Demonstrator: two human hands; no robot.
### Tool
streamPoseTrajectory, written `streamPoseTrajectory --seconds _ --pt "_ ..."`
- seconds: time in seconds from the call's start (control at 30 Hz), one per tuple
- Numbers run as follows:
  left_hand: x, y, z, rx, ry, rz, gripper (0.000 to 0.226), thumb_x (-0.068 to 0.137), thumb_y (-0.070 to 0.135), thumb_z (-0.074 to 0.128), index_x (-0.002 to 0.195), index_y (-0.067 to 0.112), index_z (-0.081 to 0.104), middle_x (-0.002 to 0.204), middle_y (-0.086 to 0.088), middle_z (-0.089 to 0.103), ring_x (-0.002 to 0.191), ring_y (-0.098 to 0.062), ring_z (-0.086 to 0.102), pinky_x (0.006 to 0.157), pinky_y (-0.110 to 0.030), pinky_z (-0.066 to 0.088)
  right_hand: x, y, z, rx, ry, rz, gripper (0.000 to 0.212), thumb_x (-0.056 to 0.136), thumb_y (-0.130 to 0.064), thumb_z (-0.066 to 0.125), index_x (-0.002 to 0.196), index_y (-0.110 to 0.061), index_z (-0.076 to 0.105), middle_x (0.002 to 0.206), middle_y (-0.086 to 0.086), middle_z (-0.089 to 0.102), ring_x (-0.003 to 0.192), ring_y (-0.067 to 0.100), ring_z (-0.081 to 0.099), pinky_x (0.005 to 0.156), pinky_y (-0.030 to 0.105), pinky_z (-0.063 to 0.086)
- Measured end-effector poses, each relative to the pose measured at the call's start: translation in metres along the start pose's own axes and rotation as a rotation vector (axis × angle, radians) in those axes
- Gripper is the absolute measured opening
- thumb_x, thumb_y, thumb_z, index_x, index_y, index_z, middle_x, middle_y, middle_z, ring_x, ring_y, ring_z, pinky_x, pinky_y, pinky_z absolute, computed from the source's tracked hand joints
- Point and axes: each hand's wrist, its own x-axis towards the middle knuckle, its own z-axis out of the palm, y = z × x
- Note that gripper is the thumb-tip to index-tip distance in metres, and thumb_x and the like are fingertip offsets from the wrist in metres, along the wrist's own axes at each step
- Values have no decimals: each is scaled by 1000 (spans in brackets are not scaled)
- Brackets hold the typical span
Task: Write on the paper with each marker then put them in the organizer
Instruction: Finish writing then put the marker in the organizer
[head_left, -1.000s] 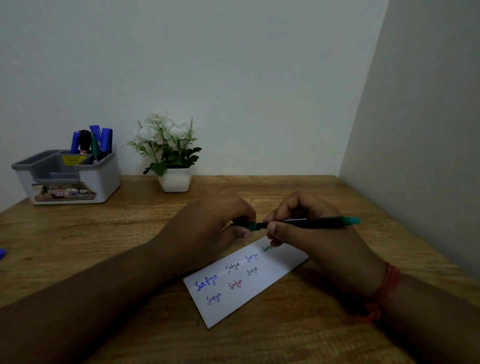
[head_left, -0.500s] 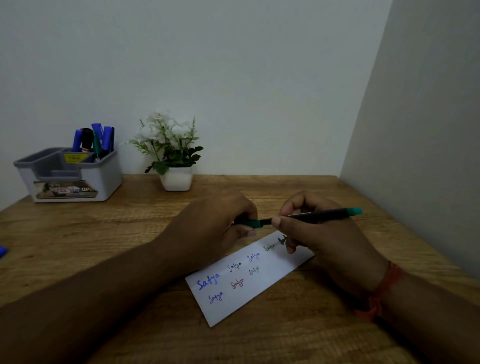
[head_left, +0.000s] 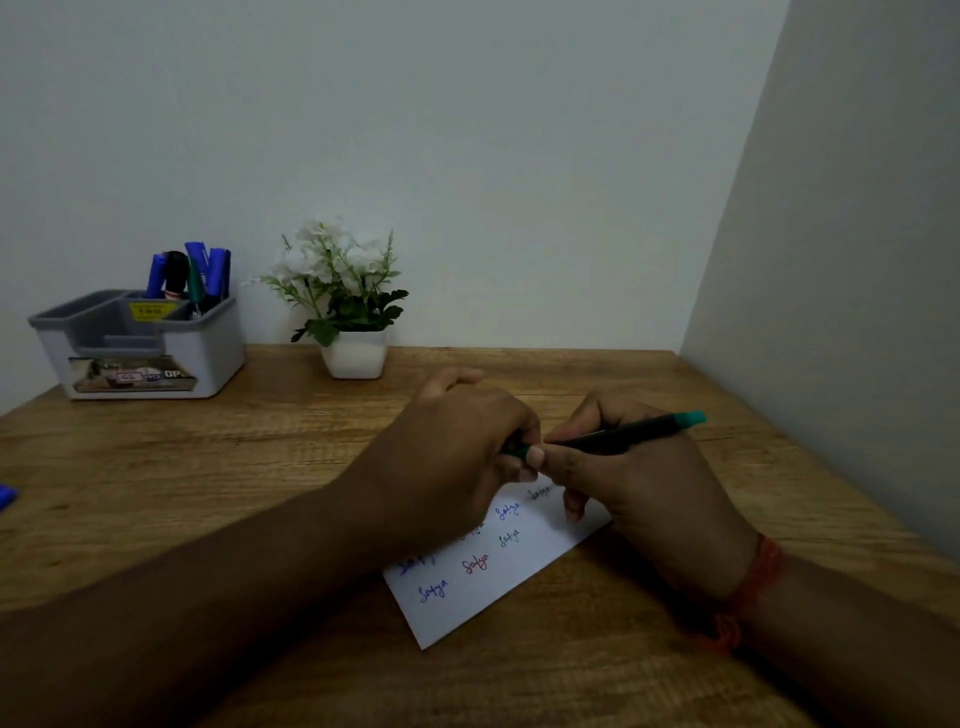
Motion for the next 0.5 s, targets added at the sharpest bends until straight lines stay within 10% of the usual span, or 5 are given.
streamPoseTrajectory --seconds 0.27,0.5 --pt "9 4 -2 -26 54 -19 13 91 38 61 100 29 60 91 19 62 86 3 57 113 -39 31 4 -2 2 95 78 12 14 93 -22 67 91 -8 70 73 11 72 60 19 66 60 25 59" --pt "2 -21 -19 491 -117 -67 76 92 75 22 151 27 23 162 0 23 151 -28 10 115 -65 13 11 -10 0 196 84 181 29 102 -35 45 106 -9 58 90 13 75 81 29 76 69 42 64"
